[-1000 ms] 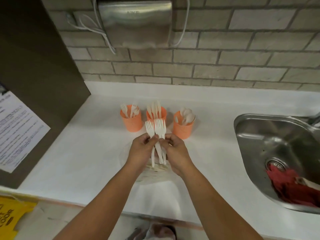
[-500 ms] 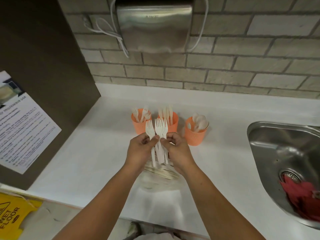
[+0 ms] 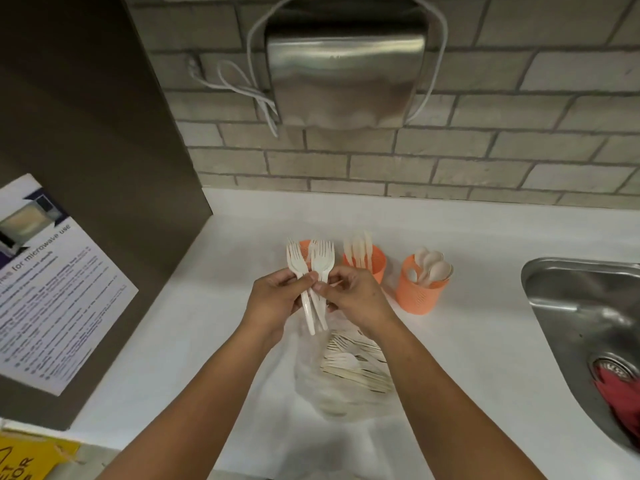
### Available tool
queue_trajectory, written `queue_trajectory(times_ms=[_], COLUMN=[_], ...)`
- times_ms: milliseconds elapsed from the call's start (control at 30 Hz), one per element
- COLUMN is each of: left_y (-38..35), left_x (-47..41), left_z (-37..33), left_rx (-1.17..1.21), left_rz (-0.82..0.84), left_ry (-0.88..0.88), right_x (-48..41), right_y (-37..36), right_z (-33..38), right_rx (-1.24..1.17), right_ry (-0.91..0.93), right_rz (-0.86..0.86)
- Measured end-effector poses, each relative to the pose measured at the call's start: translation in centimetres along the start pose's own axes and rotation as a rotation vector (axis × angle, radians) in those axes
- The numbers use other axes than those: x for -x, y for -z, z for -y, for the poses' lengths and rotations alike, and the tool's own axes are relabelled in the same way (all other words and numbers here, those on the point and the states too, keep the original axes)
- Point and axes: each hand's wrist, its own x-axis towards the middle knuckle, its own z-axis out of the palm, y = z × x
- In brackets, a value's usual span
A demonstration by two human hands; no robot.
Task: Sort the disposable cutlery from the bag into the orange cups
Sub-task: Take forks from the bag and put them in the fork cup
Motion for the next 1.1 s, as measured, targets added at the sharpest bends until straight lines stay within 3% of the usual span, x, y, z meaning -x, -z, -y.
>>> queue_trajectory(times_ms=[200, 333, 667, 1100], left_y=[1.1, 1.4, 2.4, 3.1], left_x=[-1.5, -2.4, -4.6, -6.0], left_z=[-1.5, -2.6, -1.9, -0.7], left_rx=[0.042, 0.071, 0.063, -0.022], left_rz=[0.080, 0.064, -0.046, -0.099], left_ry=[0.015, -0.006, -0.010, -0.039], right_x=[-2.1, -4.0, -9.3, -10.2], right_y=[-0.3, -0.1, -0.7, -2.0], right_z=[0.8, 1.9, 3.8, -0.4], right_rx=[-0.084, -0.101, 0.159, 0.591], right_ry=[-0.028, -0.028, 0.071, 0.202], right_rz=[-0.002, -0.123, -0.310, -0.316])
